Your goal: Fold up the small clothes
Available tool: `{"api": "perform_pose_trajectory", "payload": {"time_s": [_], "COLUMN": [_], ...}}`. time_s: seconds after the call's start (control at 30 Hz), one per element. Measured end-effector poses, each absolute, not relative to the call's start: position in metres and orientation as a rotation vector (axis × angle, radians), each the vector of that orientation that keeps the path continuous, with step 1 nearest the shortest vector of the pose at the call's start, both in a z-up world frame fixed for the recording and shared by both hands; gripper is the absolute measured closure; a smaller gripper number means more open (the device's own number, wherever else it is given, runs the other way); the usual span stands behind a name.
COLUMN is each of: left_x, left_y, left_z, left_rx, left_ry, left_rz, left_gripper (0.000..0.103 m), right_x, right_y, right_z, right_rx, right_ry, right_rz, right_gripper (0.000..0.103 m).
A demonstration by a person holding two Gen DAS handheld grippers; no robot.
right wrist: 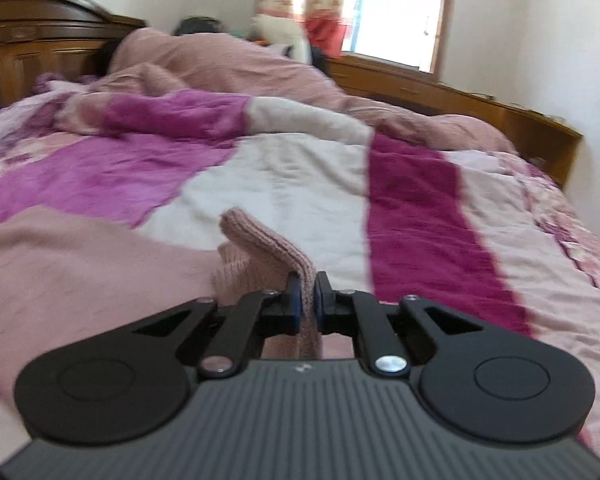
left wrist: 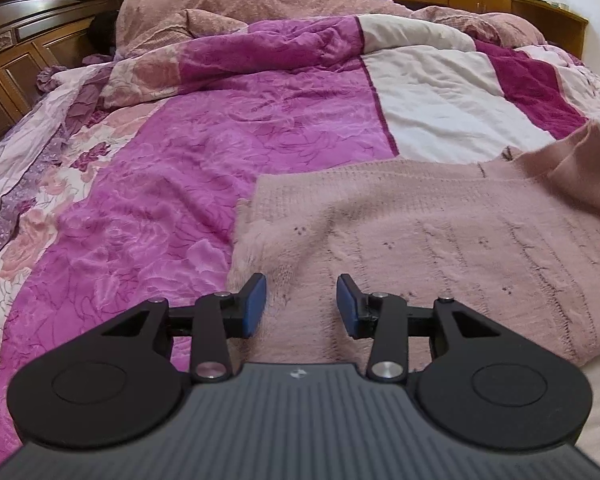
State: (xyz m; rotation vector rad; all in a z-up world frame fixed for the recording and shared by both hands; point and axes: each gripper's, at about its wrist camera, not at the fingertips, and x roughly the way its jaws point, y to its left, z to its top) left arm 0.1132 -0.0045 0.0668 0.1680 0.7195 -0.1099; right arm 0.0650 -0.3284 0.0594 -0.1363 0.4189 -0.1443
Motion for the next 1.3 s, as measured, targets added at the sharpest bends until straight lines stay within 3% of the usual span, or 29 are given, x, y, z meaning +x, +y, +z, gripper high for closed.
{"api": "perform_pose_trajectory", "payload": {"time_s": [0.3, 0.43, 0.67, 0.83, 0.97, 1.3], "left_x": [0.111, 0.112, 0.134, 0.163, 0.181, 0.191], "left_y": [0.004, 0.008, 0.013, 0.021, 0.025, 0.029], "left_z": [0.070, 0.079, 0.071, 0.056, 0.043, 0.070], "left_rx": [0.179, 0.183, 0.136, 0.086, 0.078, 0.035], "left_ry": [0.721, 0.681, 0.675, 0.694, 0.741, 0.645], "left_rz": [-0.090, -0.060, -0.019, -0.009, 0.032, -0.057], "left_gripper": [0.056, 0.056, 0.055, 0.054, 0.042, 0.042], "right_x": [0.095, 0.081, 0.045, 0.039, 0.040, 0.016], "right_y": [-0.378, -0.380, -0.362, -0.345, -0.338, -0.340], "right_z": [0.015, 0.029, 0.048, 0.031, 0.013, 0.029], "right_rx": [0.023, 0.093, 0.121, 0.070, 0.034, 0.236], "right_ry": [0.559, 0.524, 0.481, 0.548, 0.559, 0.522], "right_rz": [-0.276, -0.289, -0.205, -0.143, -0.179, -0.208], "right_gripper": [0.088, 0.076, 0.075, 0.075, 0.076, 0.075]}}
